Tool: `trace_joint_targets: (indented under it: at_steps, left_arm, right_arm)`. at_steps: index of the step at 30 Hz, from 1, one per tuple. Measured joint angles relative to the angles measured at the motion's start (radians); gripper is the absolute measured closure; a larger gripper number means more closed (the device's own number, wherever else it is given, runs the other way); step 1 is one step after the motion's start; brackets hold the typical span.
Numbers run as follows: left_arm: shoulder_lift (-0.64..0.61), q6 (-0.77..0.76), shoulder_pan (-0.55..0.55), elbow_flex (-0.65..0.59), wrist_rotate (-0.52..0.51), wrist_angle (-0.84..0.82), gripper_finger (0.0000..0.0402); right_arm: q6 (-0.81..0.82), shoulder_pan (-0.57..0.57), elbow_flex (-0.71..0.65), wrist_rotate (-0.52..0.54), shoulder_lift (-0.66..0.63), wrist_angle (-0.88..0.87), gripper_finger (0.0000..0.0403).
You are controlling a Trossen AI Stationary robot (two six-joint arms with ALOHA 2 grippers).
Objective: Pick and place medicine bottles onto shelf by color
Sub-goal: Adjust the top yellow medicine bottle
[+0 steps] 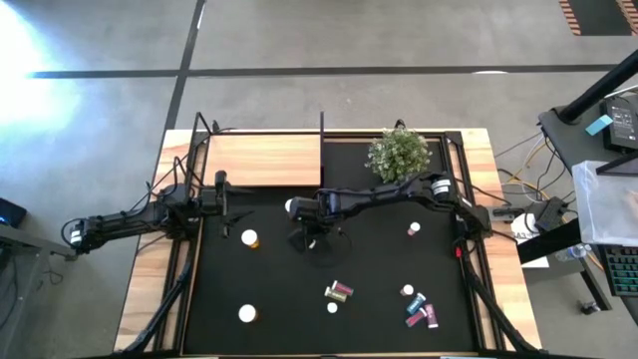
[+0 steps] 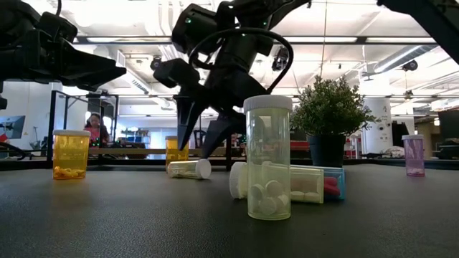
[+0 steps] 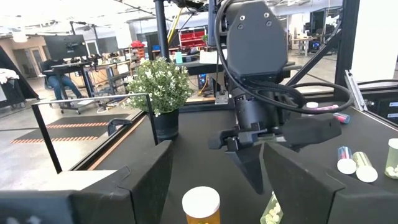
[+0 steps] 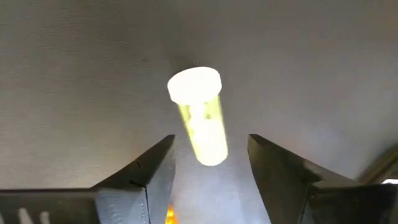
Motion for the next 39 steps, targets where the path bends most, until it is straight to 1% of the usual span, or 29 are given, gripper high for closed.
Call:
trace_joint_targets:
  at_steps: [11, 16, 25, 27, 31, 36, 39]
  left_arm:
    - [0.000, 0.000, 0.000, 0.000, 0.000, 0.000, 0.0166]
    - [0.000, 0.000, 0.000, 0.000, 0.000, 0.000, 0.0166]
    - [0.000, 0.000, 0.000, 0.000, 0.000, 0.000, 0.0166]
    - [0.000, 0.000, 0.000, 0.000, 0.000, 0.000, 0.0166]
    - [0.000, 0.000, 0.000, 0.000, 0.000, 0.000, 0.0166]
    - [0.000, 0.000, 0.000, 0.000, 0.000, 0.000, 0.0166]
    - [0.000, 0.000, 0.000, 0.000, 0.000, 0.000, 0.0166]
  right_arm:
    - [-0.015, 0.011, 0.000, 0.001, 0.000, -0.001, 0.0209]
    - [-0.081, 0.011, 0.000, 0.008, 0.010, -0.006, 0.0209]
    - [-0.151, 0.011, -0.001, 0.011, 0.041, -0.005, 0.0209]
    - [-0.153, 0.011, -0.001, 0.027, 0.045, -0.006, 0.0209]
    - [-0.152, 0.011, -0.001, 0.092, 0.047, -0.005, 0.0209]
    - [-0.157, 0.013, 0.002, 0.109, 0.063, -0.006, 0.0209]
    - [-0.161, 0.013, 0.003, 0.109, 0.071, -0.006, 0.0216]
